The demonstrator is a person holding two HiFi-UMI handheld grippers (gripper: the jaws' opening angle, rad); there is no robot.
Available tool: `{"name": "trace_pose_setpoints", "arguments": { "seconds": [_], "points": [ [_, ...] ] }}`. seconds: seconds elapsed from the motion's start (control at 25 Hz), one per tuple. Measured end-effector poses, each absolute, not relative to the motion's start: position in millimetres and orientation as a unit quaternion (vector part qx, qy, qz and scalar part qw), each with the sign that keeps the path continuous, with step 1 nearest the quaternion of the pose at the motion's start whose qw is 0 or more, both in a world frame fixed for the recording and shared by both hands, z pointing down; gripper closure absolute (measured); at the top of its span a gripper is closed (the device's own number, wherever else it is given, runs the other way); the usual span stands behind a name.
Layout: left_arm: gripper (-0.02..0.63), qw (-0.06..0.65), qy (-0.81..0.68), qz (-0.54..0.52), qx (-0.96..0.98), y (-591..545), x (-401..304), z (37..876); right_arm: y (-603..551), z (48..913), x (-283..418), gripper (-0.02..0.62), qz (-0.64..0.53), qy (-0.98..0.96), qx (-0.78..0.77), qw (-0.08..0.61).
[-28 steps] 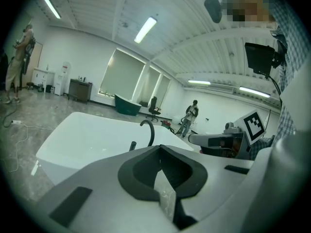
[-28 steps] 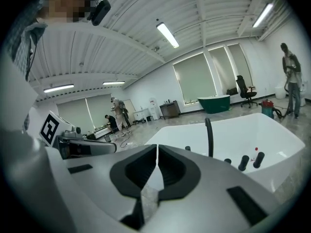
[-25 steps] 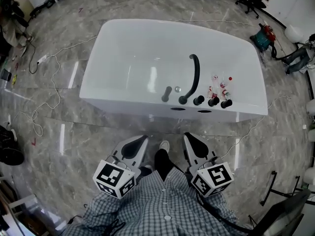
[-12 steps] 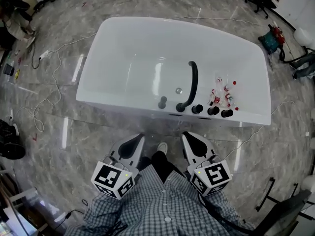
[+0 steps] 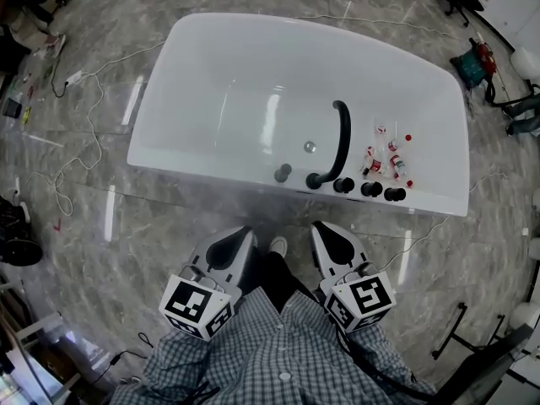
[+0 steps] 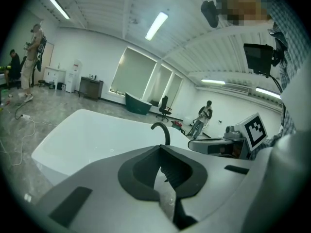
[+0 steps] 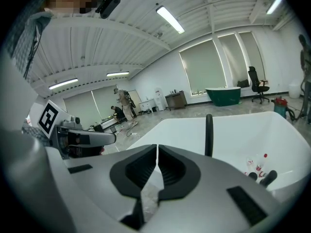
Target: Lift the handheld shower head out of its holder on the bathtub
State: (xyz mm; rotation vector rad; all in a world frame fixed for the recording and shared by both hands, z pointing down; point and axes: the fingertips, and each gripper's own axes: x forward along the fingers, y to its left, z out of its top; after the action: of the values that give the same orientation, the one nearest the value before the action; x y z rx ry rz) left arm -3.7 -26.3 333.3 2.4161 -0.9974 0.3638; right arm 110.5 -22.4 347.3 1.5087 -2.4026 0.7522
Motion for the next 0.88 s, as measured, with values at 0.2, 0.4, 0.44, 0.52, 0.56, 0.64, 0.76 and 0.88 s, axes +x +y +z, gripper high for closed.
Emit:
{"name": "trace_pose_setpoints", "arguments": {
  "seconds": [0.2, 0.4, 0.44, 0.52, 0.56, 0.64, 0.76, 0.88],
  "points": [
    [0.604, 0.227, -0.362, 0.167, 0.889, -39, -22, 353, -47, 356, 104, 0.577, 0.235, -0.819, 0.511, 0.113],
    [0.604, 0.229, -0.35, 0.16, 0.894, -60, -27, 361, -64, 373, 95, 0.577, 0.235, -0.822, 0.501, 0.132],
    [0.604, 0.232, -0.35, 0.156, 0.894, -64, -28, 362, -66, 377, 94, 0.577, 0.237, -0.821, 0.502, 0.135],
    [0.604, 0.239, -0.354, 0.15, 0.892, -71, -32, 366, -69, 386, 90, 0.577, 0.237, -0.819, 0.502, 0.142],
    [0.604, 0.242, -0.356, 0.148, 0.89, -73, -34, 369, -71, 390, 89, 0.577, 0.237, -0.819, 0.502, 0.145],
    [0.604, 0.247, -0.359, 0.149, 0.888, -78, -37, 376, -74, 399, 88, 0.577, 0.24, -0.817, 0.503, 0.15],
    [0.604, 0.248, -0.355, 0.157, 0.888, -83, -38, 387, -80, 414, 89, 0.577, 0.24, -0.816, 0.502, 0.158],
    [0.604, 0.248, -0.347, 0.166, 0.889, -87, -41, 399, -89, 426, 86, 0.577, 0.237, -0.819, 0.497, 0.159]
  ]
}}
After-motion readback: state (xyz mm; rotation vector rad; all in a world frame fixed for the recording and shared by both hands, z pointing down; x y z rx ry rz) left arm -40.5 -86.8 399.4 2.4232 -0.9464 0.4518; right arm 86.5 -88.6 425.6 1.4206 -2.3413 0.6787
